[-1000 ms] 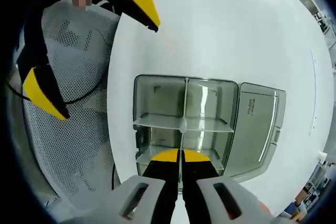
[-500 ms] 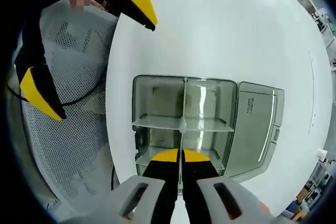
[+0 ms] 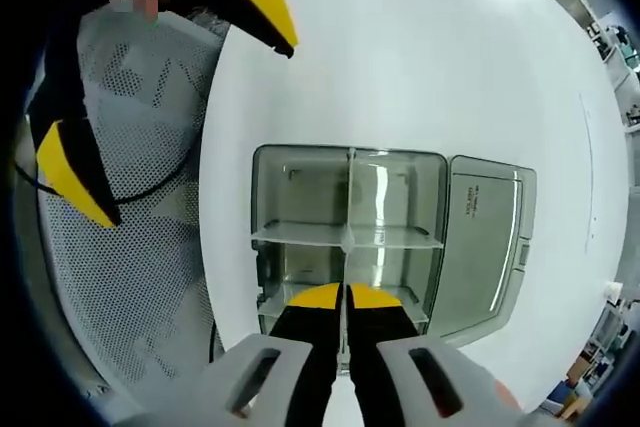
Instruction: Insert the divider into the dual guide fixture by aligning both edges with the guide slots and pushing it downward to the bottom, including one-sided entry, uneven engagement, binding, and posture correction.
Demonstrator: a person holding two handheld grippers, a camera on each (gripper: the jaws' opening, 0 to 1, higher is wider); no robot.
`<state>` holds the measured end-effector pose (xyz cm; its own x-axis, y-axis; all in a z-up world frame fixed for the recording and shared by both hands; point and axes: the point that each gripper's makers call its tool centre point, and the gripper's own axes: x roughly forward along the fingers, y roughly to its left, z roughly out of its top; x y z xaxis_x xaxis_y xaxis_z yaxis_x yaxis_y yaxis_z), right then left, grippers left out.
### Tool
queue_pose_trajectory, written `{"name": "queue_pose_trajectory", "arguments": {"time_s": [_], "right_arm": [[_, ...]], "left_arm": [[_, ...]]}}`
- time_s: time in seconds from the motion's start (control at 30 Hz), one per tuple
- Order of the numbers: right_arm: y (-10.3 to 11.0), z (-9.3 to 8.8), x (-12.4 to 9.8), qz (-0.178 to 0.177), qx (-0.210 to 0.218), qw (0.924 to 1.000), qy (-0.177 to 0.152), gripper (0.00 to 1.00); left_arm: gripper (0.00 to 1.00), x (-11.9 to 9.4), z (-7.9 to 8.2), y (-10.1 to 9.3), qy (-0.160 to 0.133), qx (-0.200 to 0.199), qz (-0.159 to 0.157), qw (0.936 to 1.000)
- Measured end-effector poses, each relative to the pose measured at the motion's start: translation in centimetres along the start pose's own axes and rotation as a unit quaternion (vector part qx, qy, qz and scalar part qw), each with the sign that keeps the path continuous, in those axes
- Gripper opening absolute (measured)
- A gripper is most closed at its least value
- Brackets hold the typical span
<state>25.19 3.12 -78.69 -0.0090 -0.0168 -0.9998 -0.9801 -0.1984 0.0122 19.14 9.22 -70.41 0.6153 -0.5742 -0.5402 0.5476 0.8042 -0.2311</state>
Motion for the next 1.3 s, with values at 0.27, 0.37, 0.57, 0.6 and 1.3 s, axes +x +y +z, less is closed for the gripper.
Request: {"name": "queue_pose_trajectory", "arguments": {"time_s": [0.27, 0.37, 0.57, 0.6, 1.3], "right_arm": [[0.1, -0.1, 0.0, 0.002, 0.031, 0.999, -0.031, 0.05], [0.0, 0.1, -0.3, -0.002, 0.045, 0.9974, -0.055, 0.09], [0.0, 0.2, -0.7, 0.004, 0.087, 0.9917, -0.095, 0.16], [-0.1, 0.3, -0.8, 0.004, 0.1, 0.989, -0.109, 0.18], [0.8, 0.3, -3.7, 0.005, 0.219, 0.9432, -0.25, 0.4]], "left_arm": [[0.54, 0.1, -0.1, 0.1, 0.0, 0.002, 0.0, 1.0], [0.54, 0.1, 0.1, -0.2, -0.001, 0.003, -0.001, 1.0], [0.55, -0.1, 0.4, -0.7, 0.001, 0.006, -0.001, 1.0], [0.55, -0.2, 0.4, -0.7, 0.001, 0.006, -0.001, 1.0], [0.56, -0.8, 0.7, -1.1, 0.004, 0.016, 0.001, 0.9999]]}}
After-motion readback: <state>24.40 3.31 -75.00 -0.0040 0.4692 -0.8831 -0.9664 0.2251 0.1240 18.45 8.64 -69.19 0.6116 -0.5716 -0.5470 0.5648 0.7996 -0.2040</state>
